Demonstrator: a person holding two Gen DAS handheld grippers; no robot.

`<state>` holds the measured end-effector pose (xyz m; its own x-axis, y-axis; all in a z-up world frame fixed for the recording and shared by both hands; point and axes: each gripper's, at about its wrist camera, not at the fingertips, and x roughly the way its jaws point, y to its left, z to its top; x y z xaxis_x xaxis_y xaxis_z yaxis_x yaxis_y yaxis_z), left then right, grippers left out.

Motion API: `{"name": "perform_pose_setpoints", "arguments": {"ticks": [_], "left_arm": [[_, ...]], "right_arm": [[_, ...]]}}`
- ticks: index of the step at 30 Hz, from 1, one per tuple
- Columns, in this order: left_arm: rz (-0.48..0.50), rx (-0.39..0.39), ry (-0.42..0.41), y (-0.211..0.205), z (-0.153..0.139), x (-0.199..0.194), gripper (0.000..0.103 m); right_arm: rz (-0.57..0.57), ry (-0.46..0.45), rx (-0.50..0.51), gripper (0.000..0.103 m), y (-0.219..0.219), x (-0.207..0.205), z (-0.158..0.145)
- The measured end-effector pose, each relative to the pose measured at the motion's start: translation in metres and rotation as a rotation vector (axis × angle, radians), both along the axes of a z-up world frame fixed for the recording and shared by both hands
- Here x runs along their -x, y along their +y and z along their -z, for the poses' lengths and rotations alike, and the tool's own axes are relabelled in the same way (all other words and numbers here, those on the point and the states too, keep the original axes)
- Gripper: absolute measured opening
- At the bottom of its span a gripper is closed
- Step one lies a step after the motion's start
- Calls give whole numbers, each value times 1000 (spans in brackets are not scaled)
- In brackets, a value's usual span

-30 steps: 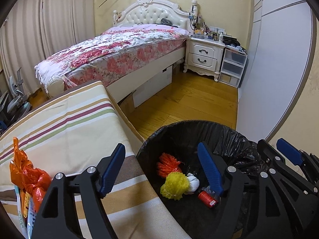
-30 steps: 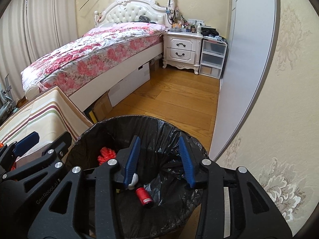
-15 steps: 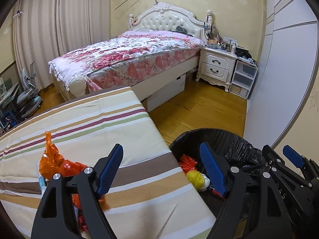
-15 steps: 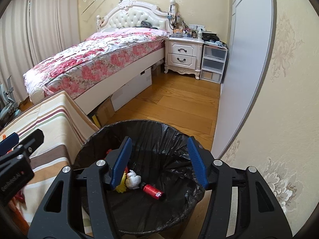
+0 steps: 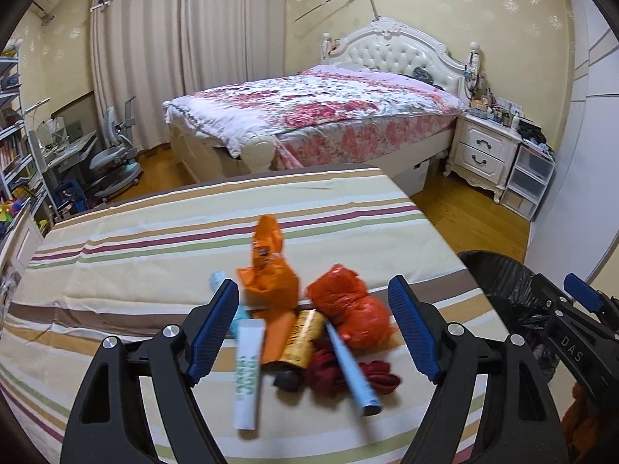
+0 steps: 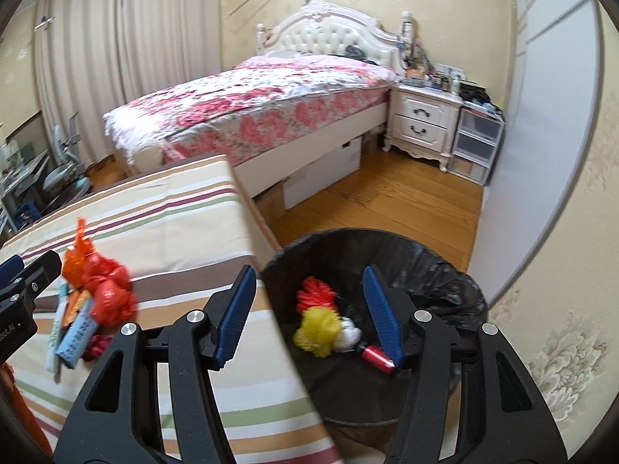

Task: Collect trash
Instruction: 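Move both open grippers back over the remaining trash, then grasp the blue tube with the right gripper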

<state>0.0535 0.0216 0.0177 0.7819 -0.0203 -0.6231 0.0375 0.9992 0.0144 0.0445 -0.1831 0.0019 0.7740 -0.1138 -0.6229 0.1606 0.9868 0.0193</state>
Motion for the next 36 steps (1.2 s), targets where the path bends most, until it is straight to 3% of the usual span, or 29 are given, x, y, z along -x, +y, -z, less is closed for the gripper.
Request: {"name": "perform_pose_setpoints", "arguments": {"ticks": [12, 19, 26, 36], "left_arm": [[-225, -10, 42, 109, 19, 30, 77], [-301, 16, 60, 147, 28, 43, 77], [-325, 41, 78, 165, 37, 51, 77], [-307, 74, 103, 162, 46, 52, 77]], "right_arm": [[-232, 9, 21, 56, 94, 10, -10], [-338, 47, 44, 54, 138, 17, -2], [-384, 104, 61, 31, 158, 17, 13], [-389, 141, 53, 14, 160, 14, 22]]}}
